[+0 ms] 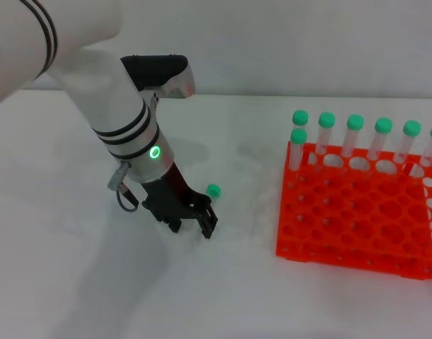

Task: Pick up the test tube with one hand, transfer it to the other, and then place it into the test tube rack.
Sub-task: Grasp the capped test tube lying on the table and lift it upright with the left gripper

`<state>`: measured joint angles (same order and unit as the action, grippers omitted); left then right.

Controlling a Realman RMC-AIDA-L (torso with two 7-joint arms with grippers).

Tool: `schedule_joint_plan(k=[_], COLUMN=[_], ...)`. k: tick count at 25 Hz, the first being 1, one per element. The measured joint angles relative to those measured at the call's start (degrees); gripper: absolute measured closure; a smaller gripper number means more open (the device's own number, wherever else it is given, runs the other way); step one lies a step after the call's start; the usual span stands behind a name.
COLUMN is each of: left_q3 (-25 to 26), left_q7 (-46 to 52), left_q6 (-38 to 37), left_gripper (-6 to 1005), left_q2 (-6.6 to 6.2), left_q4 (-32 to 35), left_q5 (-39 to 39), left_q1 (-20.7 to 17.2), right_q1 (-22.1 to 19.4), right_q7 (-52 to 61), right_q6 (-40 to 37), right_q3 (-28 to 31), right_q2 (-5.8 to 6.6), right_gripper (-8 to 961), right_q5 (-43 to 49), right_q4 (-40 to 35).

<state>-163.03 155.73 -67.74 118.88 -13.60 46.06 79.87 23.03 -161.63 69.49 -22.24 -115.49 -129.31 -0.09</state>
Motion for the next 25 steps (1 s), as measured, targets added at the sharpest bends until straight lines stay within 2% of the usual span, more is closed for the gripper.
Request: schedule_joint_plan(k=[7, 12, 20, 25], left_q3=[0.0, 0.0, 0.0, 0.0], left_q7=[1.1, 1.6, 1.4, 0.1], left_q6=[0.2, 0.4, 1.1, 1.9], left_gripper=[392, 599, 657, 776], left_q2=[0.03, 0.03, 0.01, -0.14], left_q4=[1.7, 2.1, 2.1, 1.9], left_q5=[1.3, 1.7, 1.7, 1.5], left_q1=[-0.3, -0.9, -1.2, -1.3], right_q1=[0.0, 0.0, 0.0, -0.1], right_q7=[0.0, 0.0, 0.0, 0.0], right_q6=[0.0, 0.0, 0.0, 0.0], right_q3=[0.0, 0.0, 0.0, 0.0], right_q2=[0.0, 0.0, 0.0, 0.0], right_gripper=[79, 79, 79, 79], right_q5=[0.0, 0.1, 0.1, 0.0], right_q4=[0.0, 0.0, 0.0, 0.0])
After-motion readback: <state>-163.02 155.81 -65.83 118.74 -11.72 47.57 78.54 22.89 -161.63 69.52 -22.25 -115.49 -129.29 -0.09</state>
